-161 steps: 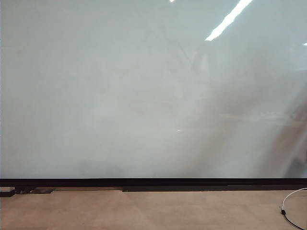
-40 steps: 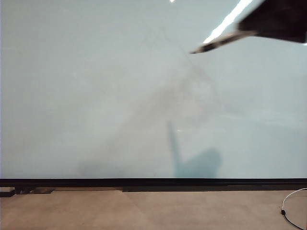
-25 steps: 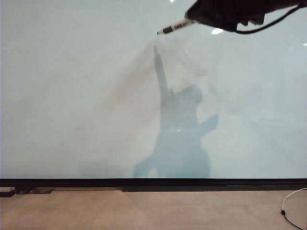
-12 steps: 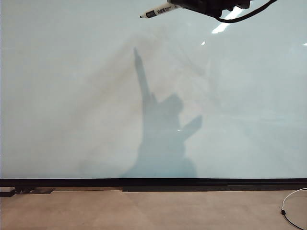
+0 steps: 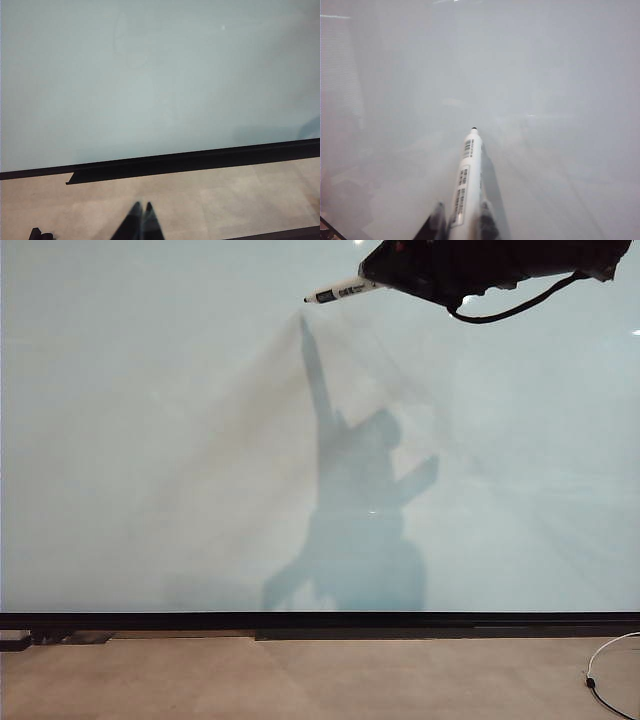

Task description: Pick up the pen on the shelf to the right of the whiteboard and draw a triangle.

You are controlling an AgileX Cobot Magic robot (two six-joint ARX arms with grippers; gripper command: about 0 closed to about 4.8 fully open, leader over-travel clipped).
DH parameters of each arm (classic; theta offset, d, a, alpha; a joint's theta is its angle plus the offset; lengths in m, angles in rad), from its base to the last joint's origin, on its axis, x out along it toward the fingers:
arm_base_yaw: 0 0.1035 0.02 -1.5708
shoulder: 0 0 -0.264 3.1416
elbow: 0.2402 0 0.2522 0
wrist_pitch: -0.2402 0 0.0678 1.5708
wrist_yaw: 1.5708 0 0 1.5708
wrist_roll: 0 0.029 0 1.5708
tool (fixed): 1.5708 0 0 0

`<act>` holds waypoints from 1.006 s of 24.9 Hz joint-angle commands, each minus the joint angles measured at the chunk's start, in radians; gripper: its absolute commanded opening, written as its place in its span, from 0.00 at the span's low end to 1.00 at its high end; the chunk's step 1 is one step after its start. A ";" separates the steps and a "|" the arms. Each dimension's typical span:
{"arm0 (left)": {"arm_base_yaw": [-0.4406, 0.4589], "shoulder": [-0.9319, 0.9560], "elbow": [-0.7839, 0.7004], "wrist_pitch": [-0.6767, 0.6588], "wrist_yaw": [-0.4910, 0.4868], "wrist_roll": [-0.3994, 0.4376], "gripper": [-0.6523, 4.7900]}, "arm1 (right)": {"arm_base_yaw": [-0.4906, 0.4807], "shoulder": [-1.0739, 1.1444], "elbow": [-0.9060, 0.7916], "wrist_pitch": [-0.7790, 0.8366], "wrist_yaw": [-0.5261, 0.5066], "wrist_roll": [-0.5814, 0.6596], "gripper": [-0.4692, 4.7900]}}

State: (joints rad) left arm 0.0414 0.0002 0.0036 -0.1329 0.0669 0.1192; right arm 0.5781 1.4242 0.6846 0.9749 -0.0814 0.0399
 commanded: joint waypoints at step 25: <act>0.000 0.000 0.003 0.006 0.000 0.001 0.11 | -0.011 0.166 0.005 0.111 0.034 0.022 0.08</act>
State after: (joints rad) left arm 0.0414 0.0002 0.0036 -0.1329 0.0669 0.1192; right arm 0.5686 1.5780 0.6846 1.0729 -0.0738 0.0513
